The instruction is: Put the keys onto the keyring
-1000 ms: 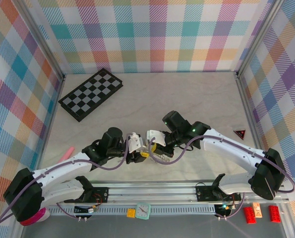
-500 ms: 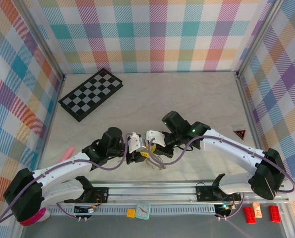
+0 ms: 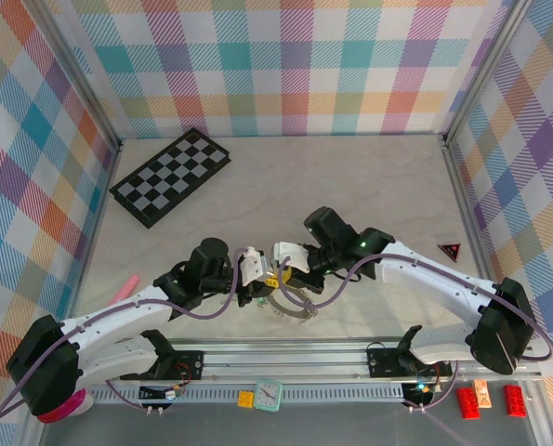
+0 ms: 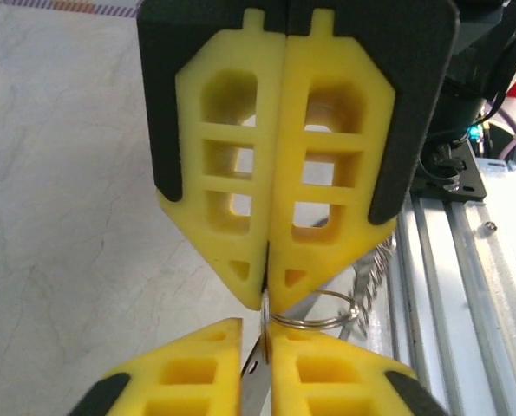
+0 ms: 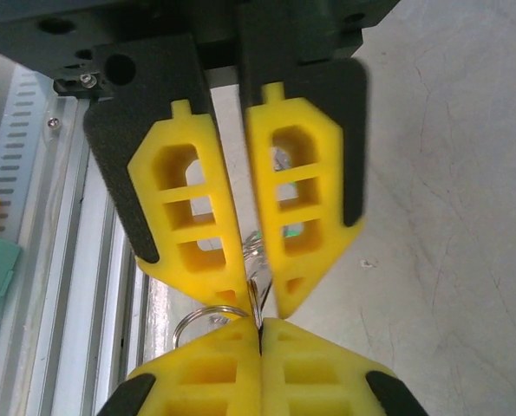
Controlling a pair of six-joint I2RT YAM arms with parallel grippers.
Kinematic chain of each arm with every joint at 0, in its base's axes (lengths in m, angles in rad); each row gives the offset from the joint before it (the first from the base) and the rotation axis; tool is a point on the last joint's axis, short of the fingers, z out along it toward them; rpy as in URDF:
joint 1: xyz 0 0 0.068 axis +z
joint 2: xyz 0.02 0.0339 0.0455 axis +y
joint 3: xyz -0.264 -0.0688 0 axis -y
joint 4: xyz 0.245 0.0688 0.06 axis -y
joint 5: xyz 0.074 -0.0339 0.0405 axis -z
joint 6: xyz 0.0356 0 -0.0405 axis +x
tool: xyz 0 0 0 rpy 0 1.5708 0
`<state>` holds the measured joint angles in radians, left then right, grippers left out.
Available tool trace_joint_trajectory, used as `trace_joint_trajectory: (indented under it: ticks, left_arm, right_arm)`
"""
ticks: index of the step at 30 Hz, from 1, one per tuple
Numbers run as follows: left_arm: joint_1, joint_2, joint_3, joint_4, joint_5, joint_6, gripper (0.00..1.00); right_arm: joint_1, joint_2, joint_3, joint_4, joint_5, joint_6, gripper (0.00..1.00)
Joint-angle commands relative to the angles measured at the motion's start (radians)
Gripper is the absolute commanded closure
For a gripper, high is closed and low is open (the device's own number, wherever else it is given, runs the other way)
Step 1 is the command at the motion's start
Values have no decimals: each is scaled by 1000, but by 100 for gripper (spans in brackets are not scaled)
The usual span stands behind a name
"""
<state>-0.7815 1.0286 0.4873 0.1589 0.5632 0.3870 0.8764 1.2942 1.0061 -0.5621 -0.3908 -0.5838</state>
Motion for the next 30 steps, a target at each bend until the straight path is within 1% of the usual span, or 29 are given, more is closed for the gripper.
trace_joint_trajectory:
  ticks: [1,2,3,4,5,7,11,13,16,21,24,26,28,30]
  left_arm:
    - [-7,-17,9,45,-3,4,97]
    - [-6,-18,8,49,1,4,99]
    - [-6,-19,6,52,6,4,100]
    - [-6,-22,3,57,10,3,100]
    - [-7,-24,-3,64,12,3,100]
    - [-6,-32,-17,79,15,1,100]
    - [-7,-45,-25,73,37,27,100]
    - [-6,-53,-25,67,52,47,100]
    - [-6,-64,-19,52,76,82,100]
    - [-6,-59,12,-15,87,137,100]
    - [-7,-56,25,-42,75,157,100]
    - [-7,-57,27,-38,58,156,100]
    - [-6,-59,25,-29,30,154,100]
    - [-12,-70,19,-8,-27,151,100]
  right_arm:
    - [10,-2,3,22,-81,15,100]
    - [10,-7,-6,36,-83,22,100]
    - [10,-17,-17,57,-83,29,94]
    - [9,-34,-36,81,-83,35,80]
    - [5,-55,-62,115,-88,39,72]
    - [-19,-103,-120,186,-127,43,67]
    - [-100,-180,-225,348,-205,93,66]
    - [-123,-194,-256,388,-225,98,67]
    - [-128,-180,-258,369,-238,68,68]
    - [-132,-171,-245,341,-282,55,74]
    - [-134,-190,-243,337,-309,58,71]
    - [-134,-208,-245,336,-269,74,67]
    - [-134,-237,-248,344,-215,106,65]
    - [-134,-278,-245,355,-139,201,57]
